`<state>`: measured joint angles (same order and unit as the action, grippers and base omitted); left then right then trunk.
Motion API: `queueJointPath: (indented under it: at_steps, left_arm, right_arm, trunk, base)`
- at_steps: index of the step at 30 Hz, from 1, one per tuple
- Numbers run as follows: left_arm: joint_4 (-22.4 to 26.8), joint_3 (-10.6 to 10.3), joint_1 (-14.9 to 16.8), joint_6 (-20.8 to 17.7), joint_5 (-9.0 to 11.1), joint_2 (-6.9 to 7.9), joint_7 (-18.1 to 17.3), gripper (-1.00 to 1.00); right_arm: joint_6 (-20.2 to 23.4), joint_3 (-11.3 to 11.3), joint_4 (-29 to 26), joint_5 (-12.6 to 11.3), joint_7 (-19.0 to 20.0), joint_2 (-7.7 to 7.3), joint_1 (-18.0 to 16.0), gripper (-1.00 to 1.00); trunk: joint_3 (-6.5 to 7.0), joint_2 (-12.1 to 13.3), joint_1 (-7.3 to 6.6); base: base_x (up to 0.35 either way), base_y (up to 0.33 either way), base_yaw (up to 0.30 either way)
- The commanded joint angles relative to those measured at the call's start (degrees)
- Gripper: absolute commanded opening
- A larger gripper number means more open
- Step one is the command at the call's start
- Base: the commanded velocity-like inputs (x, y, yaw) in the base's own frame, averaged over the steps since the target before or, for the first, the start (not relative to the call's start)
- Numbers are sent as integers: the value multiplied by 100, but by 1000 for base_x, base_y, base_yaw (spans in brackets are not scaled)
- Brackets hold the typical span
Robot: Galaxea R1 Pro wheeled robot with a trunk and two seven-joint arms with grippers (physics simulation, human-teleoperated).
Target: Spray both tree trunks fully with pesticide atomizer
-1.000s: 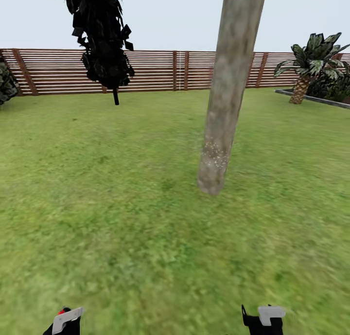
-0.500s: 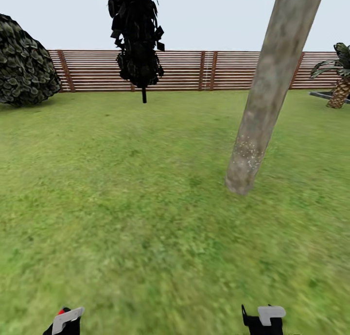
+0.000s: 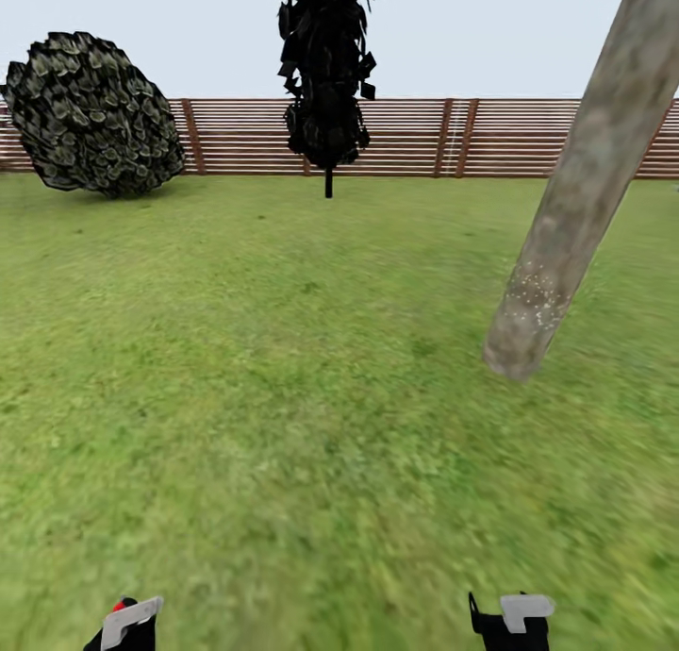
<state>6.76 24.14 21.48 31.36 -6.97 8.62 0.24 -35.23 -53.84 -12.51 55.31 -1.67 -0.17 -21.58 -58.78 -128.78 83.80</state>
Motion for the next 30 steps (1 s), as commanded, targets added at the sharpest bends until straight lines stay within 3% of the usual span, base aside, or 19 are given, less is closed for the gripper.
queueJointPath:
  at_steps: [1,30]
  left_arm:
    - [-8,47,6,19,-61,-1,2,-100]
    - [-8,47,6,12,-67,-1,2,-100]
  right_arm:
    - [-23,-39,3,60,-17,0,-4,100]
    - [-21,-39,3,59,-17,0,-4,100]
  trunk:
    - [-4,-2,-3]
    - [-4,-2,-3]
  base:
    - [-202,216,280]
    - [-8,24,280]
